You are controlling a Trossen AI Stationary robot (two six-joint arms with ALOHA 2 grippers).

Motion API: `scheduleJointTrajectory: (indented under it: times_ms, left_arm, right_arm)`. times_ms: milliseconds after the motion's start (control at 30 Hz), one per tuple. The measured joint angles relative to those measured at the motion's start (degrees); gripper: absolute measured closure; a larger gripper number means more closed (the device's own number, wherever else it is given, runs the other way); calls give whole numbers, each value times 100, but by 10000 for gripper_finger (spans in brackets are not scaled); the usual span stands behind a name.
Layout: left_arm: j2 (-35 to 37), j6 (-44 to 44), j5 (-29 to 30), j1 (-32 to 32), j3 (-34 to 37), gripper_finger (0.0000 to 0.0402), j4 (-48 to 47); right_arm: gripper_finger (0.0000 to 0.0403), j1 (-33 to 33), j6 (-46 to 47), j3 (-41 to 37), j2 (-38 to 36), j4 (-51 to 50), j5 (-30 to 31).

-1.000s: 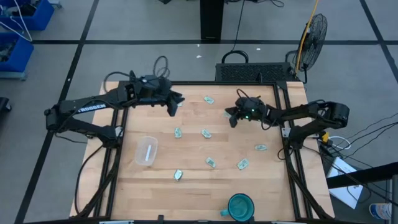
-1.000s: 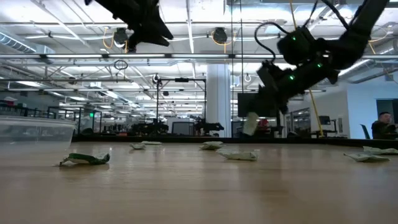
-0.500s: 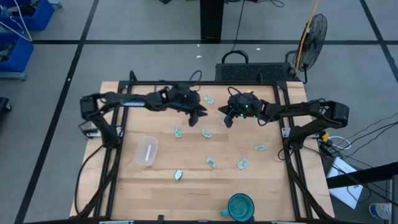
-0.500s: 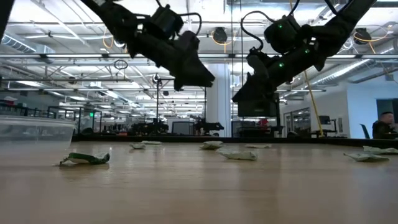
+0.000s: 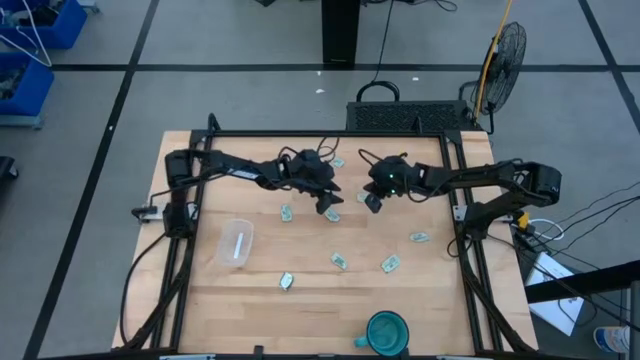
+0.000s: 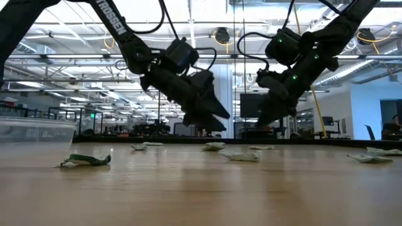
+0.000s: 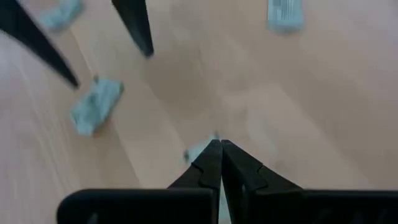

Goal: Pick and place Stevia / Truvia into bins
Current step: Put the light green stevia packet into the transparent bin

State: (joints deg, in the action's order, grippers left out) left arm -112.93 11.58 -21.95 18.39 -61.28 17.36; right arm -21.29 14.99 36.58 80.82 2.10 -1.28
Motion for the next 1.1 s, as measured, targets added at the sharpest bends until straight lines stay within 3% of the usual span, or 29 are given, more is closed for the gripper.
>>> scheduleJointTrajectory:
  times_ms: [167, 433, 600, 767, 967, 1100]
  left_arm:
    - [-101, 270, 56, -14, 0, 162, 6]
    - [-63, 250, 60, -12, 0, 187, 69]
    - [-63, 246, 62, -11, 0, 190, 77]
    - [-63, 247, 61, -4, 0, 190, 84]
    - [-63, 220, 66, -4, 0, 190, 101]
    - [-63, 216, 100, -4, 0, 190, 155]
  right_arm:
    - [367, 40, 83, 0, 0, -325, 449]
    - [303, 128, 51, -20, 258, -315, 422]
    - [288, 169, 41, -22, 655, -321, 485]
    - [309, 173, -23, -20, 739, -338, 870]
    - [391, 185, -135, -20, 741, -329, 767]
    - [396, 220, -325, -22, 753, -153, 701]
